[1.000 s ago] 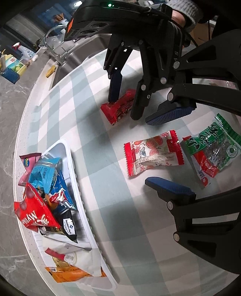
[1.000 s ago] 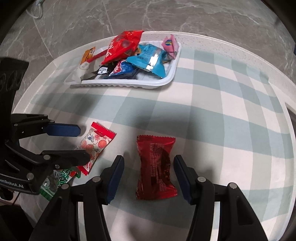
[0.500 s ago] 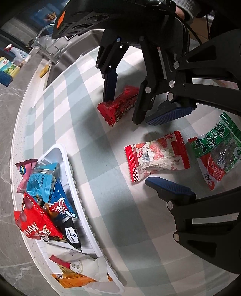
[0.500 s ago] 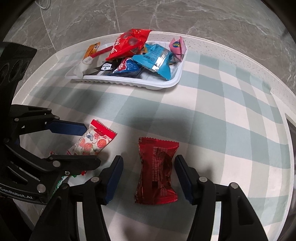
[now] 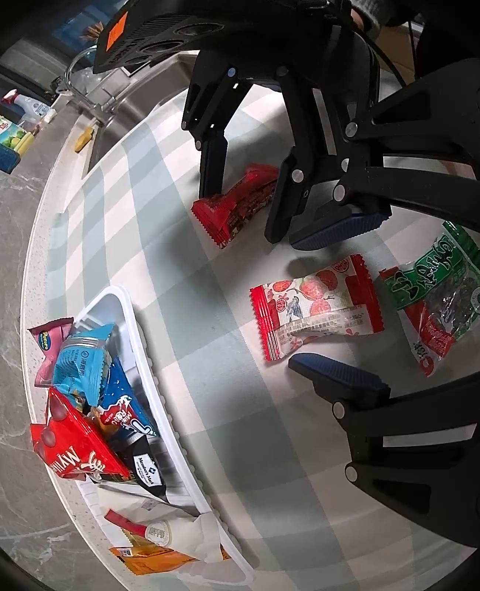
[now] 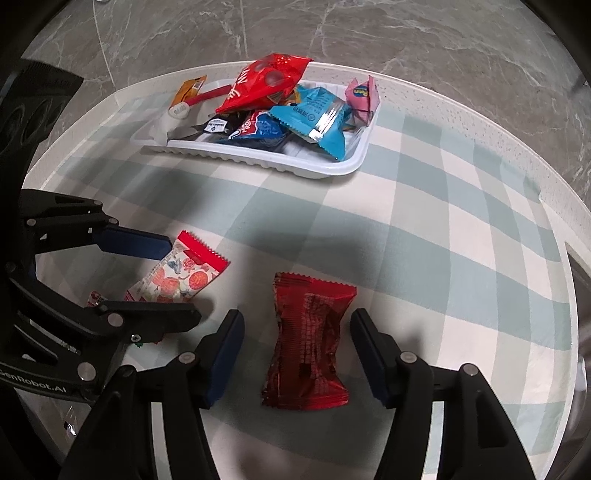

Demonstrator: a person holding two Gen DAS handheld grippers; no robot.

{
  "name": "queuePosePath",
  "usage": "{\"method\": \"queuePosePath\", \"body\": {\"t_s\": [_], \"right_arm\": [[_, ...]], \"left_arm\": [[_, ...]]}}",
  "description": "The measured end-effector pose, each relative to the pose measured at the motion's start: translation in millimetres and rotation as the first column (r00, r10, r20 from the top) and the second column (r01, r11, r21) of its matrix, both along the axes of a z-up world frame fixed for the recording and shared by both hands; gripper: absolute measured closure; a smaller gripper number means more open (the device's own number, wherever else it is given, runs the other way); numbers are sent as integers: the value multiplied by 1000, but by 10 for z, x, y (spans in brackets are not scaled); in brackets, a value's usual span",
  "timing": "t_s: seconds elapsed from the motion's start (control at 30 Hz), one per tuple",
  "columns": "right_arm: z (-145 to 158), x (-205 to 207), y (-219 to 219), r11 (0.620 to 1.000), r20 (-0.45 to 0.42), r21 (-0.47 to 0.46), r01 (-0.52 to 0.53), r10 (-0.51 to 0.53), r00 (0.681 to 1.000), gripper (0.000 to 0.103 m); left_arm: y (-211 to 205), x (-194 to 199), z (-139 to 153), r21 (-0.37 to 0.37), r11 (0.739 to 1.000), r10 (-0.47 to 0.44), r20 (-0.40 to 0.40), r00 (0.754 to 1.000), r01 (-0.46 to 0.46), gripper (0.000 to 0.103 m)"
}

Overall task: Organize snacks
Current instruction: 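Grasp the red-white candy pack with left tool while right tool grasps the red wrapped candy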

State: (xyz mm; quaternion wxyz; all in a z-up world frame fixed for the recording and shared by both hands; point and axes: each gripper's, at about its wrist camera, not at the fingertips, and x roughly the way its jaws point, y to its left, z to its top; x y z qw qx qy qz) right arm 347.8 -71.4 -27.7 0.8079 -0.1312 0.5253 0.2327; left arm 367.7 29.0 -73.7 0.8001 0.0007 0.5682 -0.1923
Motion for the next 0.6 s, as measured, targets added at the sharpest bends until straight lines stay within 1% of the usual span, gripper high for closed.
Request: {"method": "queuePosePath", "body": {"t_s": [0.27, 0.47, 0.57, 0.6], "right_arm": [[2, -7, -4, 1000, 9, -6, -6, 6, 1000, 42], [18, 9, -19, 1000, 7, -10, -10, 10, 1000, 54], [32, 3, -12, 1000, 7, -17, -16, 16, 1000, 66], [33, 2, -10, 1000, 5, -20, -16, 16, 1000, 66]], "left_arm": [[-24, -6, -21, 8, 1000, -24, 23, 999, 23, 47], [-38, -16, -31, 8, 999, -36, 33, 999, 36, 47], [-38, -22, -31, 6, 999, -42, 37, 998, 42, 48], [-33, -22, -32, 1, 999, -40, 38, 998, 40, 48]]}}
